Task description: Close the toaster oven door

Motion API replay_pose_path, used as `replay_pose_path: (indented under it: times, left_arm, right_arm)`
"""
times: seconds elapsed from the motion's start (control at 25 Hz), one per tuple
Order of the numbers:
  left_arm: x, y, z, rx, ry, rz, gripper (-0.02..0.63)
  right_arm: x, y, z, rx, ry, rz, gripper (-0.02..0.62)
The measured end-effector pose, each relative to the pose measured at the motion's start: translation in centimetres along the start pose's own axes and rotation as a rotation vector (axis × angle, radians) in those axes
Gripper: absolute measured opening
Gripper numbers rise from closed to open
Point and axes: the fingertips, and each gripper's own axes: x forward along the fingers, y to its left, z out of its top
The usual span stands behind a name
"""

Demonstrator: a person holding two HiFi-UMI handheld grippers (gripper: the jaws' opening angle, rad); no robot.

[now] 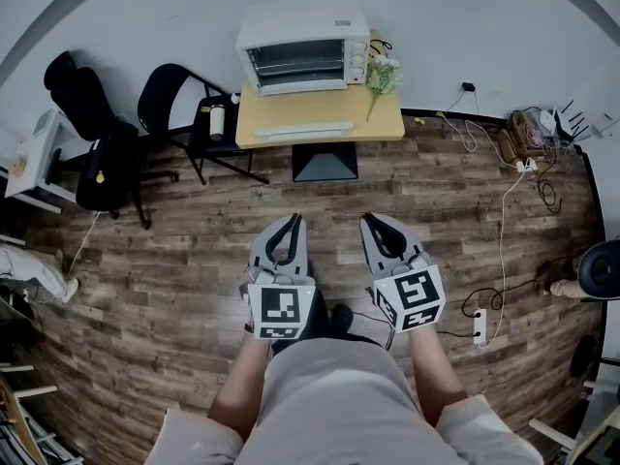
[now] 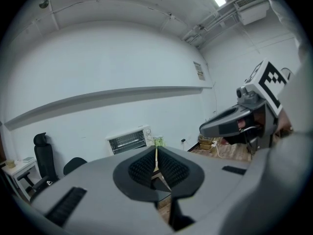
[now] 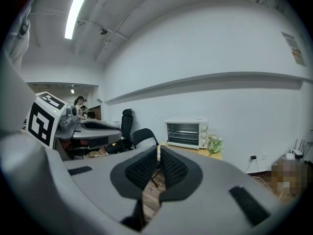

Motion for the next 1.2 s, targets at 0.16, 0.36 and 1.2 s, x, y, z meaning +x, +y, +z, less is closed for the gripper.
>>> replay_pose_path:
  times: [0.16, 0.36, 1.2]
  left_arm:
    - [2.5, 1.4, 0.2, 0.009, 0.003, -0.033, 0.012]
    - [5.7, 4.1, 0.9, 0.022, -0.005, -0.042, 0.04]
    - [14.8, 13.1, -2.4, 0.051, 0.024, -0.13, 0.083]
  right_arm:
    - [2.4, -1.0, 1.0, -0.004, 0.008, -0.018, 0.041]
    - [5.8, -2.3, 2.7, -0.018, 0.014, -0.037, 0.119]
    - [17.7, -3.3, 3.6, -0.079, 0.112, -0.108, 0.133]
